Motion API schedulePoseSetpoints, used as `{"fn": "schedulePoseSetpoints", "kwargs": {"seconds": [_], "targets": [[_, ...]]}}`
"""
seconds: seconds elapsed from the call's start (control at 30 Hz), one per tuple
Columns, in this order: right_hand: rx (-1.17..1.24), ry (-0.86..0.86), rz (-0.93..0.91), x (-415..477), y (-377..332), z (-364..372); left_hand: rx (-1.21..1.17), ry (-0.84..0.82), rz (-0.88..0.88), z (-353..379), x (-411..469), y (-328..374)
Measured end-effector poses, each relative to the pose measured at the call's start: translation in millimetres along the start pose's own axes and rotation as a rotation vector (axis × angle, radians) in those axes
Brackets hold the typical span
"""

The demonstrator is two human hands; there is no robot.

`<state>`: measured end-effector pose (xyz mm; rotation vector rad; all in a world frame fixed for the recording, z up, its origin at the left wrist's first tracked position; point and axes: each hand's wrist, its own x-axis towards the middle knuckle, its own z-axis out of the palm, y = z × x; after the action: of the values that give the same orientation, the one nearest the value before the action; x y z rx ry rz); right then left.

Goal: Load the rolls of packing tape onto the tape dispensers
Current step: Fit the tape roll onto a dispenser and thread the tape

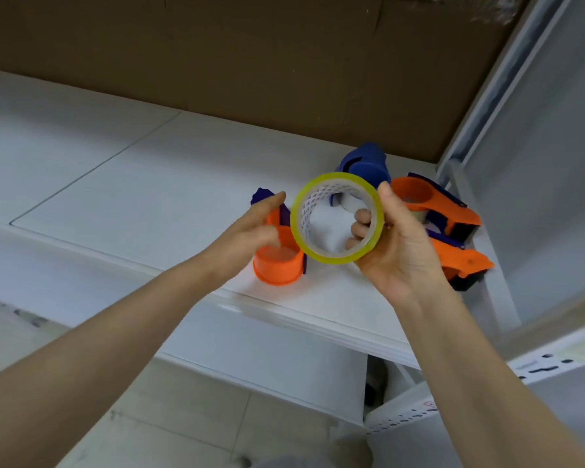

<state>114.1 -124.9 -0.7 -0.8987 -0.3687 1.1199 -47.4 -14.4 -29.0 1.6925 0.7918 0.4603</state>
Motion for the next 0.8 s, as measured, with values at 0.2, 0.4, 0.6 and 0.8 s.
{"fn": "schedulePoseSetpoints", "kwargs": {"seconds": [0.2, 0.4, 0.6, 0.8], "targets": [[-0.124, -0.04, 0.062, 2.0, 20.5, 13.2, -0.31, 0.18, -0.026, 10.2, -22.8, 17.3], [-1.083, -0.149, -0.122, 18.7, 26.7, -5.4, -0.388, 0.371, -0.18, -18.2, -21.3, 4.4], [-1.258, -0.211, -0.174, 25.8, 50.6, -15.2, -0.178, 0.38, -0.196, -11.3, -16.9, 1.6], [-1.345, -0.172, -0.262, 29.6, 52.9, -19.4, -0.158, 0.332, -0.22, -10.3, -5.6, -0.1]]}}
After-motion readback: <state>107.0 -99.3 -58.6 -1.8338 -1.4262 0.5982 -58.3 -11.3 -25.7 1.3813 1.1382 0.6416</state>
